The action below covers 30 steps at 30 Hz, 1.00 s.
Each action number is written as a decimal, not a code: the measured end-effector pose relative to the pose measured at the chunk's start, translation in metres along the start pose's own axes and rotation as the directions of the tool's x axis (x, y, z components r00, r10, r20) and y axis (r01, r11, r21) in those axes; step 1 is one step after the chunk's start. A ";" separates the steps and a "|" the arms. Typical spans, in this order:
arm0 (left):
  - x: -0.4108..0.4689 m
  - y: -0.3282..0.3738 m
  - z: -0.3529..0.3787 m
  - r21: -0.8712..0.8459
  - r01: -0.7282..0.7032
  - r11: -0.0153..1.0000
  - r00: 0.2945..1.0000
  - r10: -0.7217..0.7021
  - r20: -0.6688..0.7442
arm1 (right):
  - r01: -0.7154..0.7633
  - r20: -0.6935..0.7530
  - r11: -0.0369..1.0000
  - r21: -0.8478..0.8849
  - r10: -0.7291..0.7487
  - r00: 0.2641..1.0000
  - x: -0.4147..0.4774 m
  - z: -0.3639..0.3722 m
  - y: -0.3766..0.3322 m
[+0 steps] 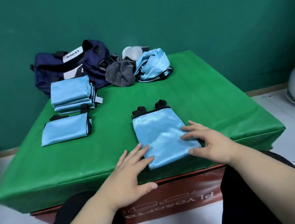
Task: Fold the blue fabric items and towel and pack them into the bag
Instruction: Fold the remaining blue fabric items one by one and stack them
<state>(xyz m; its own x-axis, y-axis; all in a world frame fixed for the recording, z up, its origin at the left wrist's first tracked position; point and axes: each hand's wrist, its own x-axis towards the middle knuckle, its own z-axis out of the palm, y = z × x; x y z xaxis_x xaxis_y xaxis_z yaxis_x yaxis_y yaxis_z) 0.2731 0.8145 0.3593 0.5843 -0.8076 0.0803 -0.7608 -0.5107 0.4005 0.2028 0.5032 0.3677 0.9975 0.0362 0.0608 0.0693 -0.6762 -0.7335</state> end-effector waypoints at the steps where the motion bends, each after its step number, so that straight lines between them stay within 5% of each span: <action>1: -0.001 0.003 -0.004 0.016 0.004 1.000 1.000 -0.004 -0.003 | 0.012 0.005 1.000 -0.026 -0.012 1.000 -0.004 0.000 -0.001; 11: 0.005 0.000 0.010 0.055 -0.018 0.998 0.972 0.030 -0.231 | 0.090 0.012 0.977 -0.195 -0.090 0.996 -0.011 0.001 0.000; 30: 0.023 -0.017 0.019 0.132 -0.117 0.984 0.948 0.150 -0.282 | 0.145 0.046 0.964 -0.223 -0.138 0.989 -0.008 -0.004 0.013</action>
<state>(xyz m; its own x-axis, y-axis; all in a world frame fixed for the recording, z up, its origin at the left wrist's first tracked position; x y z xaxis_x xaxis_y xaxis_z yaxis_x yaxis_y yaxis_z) 0.2944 0.7991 0.3367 0.5191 -0.7588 0.3934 -0.8543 -0.4476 0.2641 0.1957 0.4909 0.3606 0.9780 0.1627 0.1303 0.2078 -0.8107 -0.5473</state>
